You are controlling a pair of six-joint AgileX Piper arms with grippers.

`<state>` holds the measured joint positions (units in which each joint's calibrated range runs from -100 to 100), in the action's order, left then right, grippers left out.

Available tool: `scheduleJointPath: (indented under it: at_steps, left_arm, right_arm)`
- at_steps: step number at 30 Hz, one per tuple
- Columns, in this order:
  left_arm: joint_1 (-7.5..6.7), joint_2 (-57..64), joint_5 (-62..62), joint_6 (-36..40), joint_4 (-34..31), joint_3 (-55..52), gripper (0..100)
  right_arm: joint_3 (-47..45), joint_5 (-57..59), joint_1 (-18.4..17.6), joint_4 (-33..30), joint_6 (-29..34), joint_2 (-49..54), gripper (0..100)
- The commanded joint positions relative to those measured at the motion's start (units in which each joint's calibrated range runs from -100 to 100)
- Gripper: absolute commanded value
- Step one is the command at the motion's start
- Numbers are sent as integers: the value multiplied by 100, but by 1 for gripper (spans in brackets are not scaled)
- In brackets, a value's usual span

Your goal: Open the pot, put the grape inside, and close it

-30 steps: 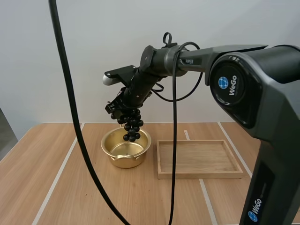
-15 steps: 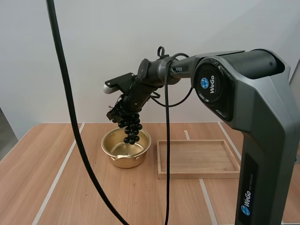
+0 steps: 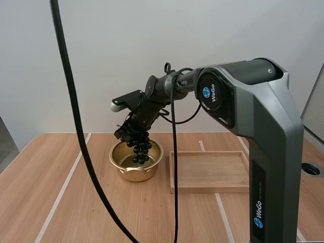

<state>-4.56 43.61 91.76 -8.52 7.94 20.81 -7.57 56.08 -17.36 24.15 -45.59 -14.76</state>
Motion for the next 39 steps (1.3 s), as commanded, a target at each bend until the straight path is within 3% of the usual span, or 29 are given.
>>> scheduleJointPath:
  at_steps: [1, 34, 39]
  left_arm:
    - [-10, 31, -61, 28, 37, 44, 0]
    - [-10, 31, -99, -48, -269, 44, 0]
    - [-10, 31, -99, -48, -269, 44, 0]
  right_arm:
    - [43, -13, -10, 77, -64, -35, 0]
    - [4, 1641, -10, 32, -64, -274, 0]
    - [4, 1720, -10, -219, 34, -424, 0]
